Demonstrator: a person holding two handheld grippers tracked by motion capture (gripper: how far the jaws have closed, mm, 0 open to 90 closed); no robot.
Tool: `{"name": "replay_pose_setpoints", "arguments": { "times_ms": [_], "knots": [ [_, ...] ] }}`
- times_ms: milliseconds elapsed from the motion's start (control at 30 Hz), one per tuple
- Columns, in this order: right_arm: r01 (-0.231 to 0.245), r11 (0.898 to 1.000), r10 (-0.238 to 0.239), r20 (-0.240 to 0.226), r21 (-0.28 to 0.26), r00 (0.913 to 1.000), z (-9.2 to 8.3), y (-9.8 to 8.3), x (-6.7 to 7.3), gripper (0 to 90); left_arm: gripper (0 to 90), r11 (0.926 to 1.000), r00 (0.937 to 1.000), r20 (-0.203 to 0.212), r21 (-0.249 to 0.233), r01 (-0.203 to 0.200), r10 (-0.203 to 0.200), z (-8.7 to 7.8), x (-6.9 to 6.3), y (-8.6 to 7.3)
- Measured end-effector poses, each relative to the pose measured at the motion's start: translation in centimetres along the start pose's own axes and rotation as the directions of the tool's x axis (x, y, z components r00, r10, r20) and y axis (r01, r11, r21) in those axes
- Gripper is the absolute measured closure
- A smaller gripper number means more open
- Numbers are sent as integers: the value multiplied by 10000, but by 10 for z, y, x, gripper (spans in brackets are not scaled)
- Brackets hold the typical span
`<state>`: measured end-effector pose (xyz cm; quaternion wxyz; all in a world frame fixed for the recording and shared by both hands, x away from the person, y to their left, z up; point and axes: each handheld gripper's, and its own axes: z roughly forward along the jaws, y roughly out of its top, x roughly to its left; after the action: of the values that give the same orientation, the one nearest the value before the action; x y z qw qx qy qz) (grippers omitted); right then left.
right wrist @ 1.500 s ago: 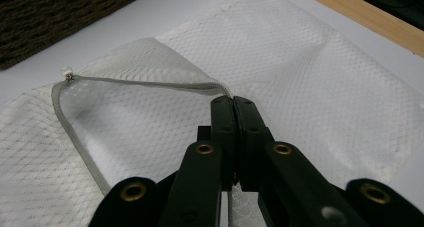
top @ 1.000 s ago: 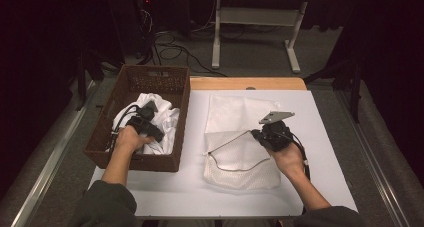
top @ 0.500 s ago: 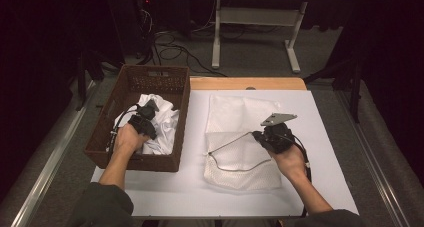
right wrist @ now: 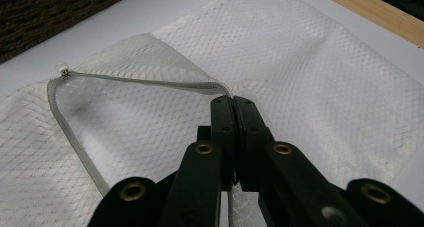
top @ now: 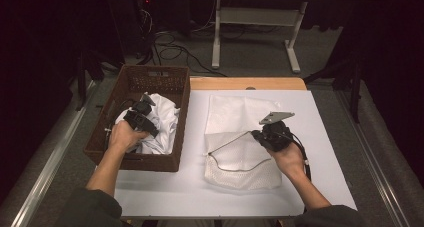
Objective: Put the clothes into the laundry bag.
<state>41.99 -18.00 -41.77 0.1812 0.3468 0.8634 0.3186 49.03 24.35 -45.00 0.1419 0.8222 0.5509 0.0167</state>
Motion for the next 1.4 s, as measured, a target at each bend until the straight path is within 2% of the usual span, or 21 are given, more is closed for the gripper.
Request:
{"name": "replay_pose_setpoints", "arguments": {
  "times_ms": [33, 67, 100, 133, 167, 200, 233, 267, 433, 567, 633, 733, 833, 967, 1033, 1067, 1100, 1133, 1167, 1200, 1400],
  "knots": [
    [-6, 10000, 6, 5, 15, 10000, 0, 0, -1, 894, 391, 9994, 9991, -219, -24, 349, -350, -2, 3, 1],
    [-6, 10000, 6, 5, 15, 10000, 0, 0, -1, 894, 318, 9994, 9991, -219, -24, 349, -350, -2, 3, 1],
    [8, 10000, -8, -13, -13, 10000, 0, 0, -2, 894, 318, 9988, 9980, -388, 68, 495, -492, -2, 5, 1],
    [-122, 9999, 122, -24, 5, 9999, -1, -1, -3, 893, 156, 9960, 9951, -569, 342, 831, -811, 4, 12, 1],
    [-158, 9999, 159, -40, 15, 9999, -1, -2, -4, 893, 111, 9960, 9951, -569, 342, 831, -811, 4, 12, 1],
    [-158, 9999, 159, -40, 15, 9999, -1, -2, -4, 893, 111, 9944, 9907, -972, 382, 989, -948, 7, 14, 2],
    [-139, 9999, 139, -38, 13, 9999, 0, -3, -4, 893, 35, 9925, 9833, -1486, 458, 1133, -1054, 11, 16, 2],
    [-138, 9999, 138, -63, 13, 9999, 0, -4, -5, 893, 0, 9918, 9767, -1840, 446, 1201, -1100, 16, 19, 4],
    [-228, 9996, 229, -23, 144, 9997, 1, -7, -9, 893, 0, 9898, 9743, -1912, 548, 1314, -1187, 26, 24, 7],
    [-400, 9991, 401, -10, 168, 9992, 0, -8, -8, 892, 0, 9840, 9755, -1593, 682, 1645, -1520, 33, 30, 7],
    [-283, 9996, 283, 17, 88, 9996, -1, -8, -8, 892, 0, 9802, 9767, -1397, 902, 1762, -1627, 35, 31, 6],
    [-290, 9996, 290, 34, 47, 9996, -2, -8, -4, 892, 12, 9771, 9806, -1203, 1276, 1701, -1550, 40, 28, 5],
    [-235, 9997, 234, 58, 74, 9997, -4, -8, -3, 893, 22, 9771, 9815, -1121, 1291, 1690, -1550, 40, 28, 5],
    [-313, 9995, 312, 162, 52, 9994, -9, -7, -5, 893, 88, 9778, 9829, -1028, 1287, 1654, -1527, 39, 28, 5],
    [-230, 9997, 229, 197, 51, 9995, -11, -6, -6, 893, 128, 9811, 9860, -980, 1260, 1468, -1350, 37, 24, 5],
    [-276, 9996, 275, 201, 80, 9994, -11, -6, -6, 893, 254, 9837, 9886, -906, 1232, 1307, -1200, 35, 21, 5],
    [-236, 9997, 235, 182, 38, 9996, -9, -6, -5, 893, 326, 9864, 9912, -798, 1184, 1143, -1053, 33, 18, 4],
    [-236, 9997, 235, 182, 38, 9996, -9, -6, -5, 893, 326, 9885, 9932, -725, 1147, 986, -907, 32, 15, 4],
    [-245, 9997, 243, 160, 90, 9996, -8, -5, -4, 893, 487, 9907, 9954, -596, 1086, 818, -757, 30, 13, 3],
    [-183, 9998, 182, 133, 93, 9997, -7, -5, -3, 893, 487, 9918, 9968, -537, 1102, 644, -587, 29, 11, 3],
    [-14, 10000, 13, 72, 71, 10000, -8, -3, 3, 893, 726, 9939, 9995, -261, 1085, 189, -162, 24, 7, 3]
  ]
}}
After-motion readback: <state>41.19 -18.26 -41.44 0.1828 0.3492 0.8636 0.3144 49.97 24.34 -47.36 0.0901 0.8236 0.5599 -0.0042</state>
